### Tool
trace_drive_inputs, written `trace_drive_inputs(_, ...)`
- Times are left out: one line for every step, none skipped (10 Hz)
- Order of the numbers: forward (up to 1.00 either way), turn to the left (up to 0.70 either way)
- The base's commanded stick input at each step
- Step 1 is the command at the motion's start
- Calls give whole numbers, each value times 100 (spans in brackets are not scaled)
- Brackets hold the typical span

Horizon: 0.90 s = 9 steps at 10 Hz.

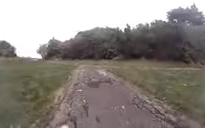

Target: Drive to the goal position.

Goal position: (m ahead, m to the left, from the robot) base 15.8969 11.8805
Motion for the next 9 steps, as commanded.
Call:
trace_drive_inputs(70, -15)
trace_drive_inputs(70, 0)
trace_drive_inputs(70, -34)
trace_drive_inputs(70, 0)
trace_drive_inputs(70, 0)
trace_drive_inputs(70, 0)
trace_drive_inputs(70, 0)
trace_drive_inputs(70, 0)
trace_drive_inputs(70, 0)
